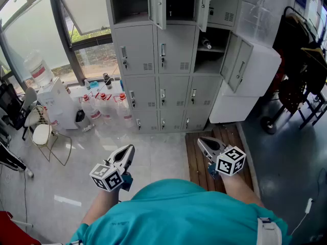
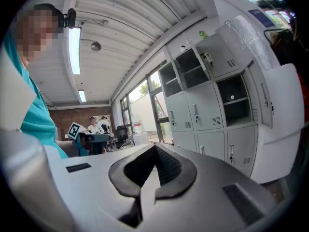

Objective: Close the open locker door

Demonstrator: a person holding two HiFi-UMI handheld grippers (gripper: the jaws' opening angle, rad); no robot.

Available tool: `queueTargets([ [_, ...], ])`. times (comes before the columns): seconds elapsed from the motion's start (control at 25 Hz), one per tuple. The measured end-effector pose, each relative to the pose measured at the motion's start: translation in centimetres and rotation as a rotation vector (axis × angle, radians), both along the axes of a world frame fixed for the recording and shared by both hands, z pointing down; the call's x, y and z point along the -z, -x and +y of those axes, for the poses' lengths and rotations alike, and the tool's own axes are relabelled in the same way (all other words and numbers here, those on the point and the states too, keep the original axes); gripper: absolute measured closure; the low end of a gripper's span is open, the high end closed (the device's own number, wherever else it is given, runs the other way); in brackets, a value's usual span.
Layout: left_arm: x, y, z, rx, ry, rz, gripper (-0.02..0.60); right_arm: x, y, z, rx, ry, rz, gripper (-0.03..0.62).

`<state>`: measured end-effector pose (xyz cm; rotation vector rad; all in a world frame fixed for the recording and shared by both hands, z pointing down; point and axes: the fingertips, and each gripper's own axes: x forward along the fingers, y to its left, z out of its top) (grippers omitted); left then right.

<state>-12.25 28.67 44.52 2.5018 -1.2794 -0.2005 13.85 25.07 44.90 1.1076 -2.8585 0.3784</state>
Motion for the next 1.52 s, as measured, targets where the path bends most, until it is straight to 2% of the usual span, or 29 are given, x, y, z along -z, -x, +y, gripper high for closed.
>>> queueTargets([
  [0.36, -0.2, -1.5, -0.5, 0.005, -0.004, -0.007, 0.578, -0.6, -1.8, -0.4, -0.005, 0.0, 0.01, 0.597],
  [0.52, -0.1, -2.8, -0.8, 0.008, -0.004, -0.009, 0.578, -0.4, -3.0, -1.0, 0.0, 0.024, -0.028, 0.595],
  [1.2, -1.0, -14.1, -2.6, 0.023, 0.019, -0.018, 0.578, -1.1, -12.9, -3.2, 0.071, 0.026, -0.052, 0.595],
  [1.36, -0.7, -14.8, -4.0, 0.024, 0.028, -0.034, 0.578, -1.0, -13.5, -4.8, 0.081, 0.016, -0.043, 0.595],
  [1.52, -0.4, -13.6, -6.7, 0.025, 0.017, -0.028, 0.578, -0.9, -12.4, -7.8, 0.081, 0.003, -0.029, 0.595],
])
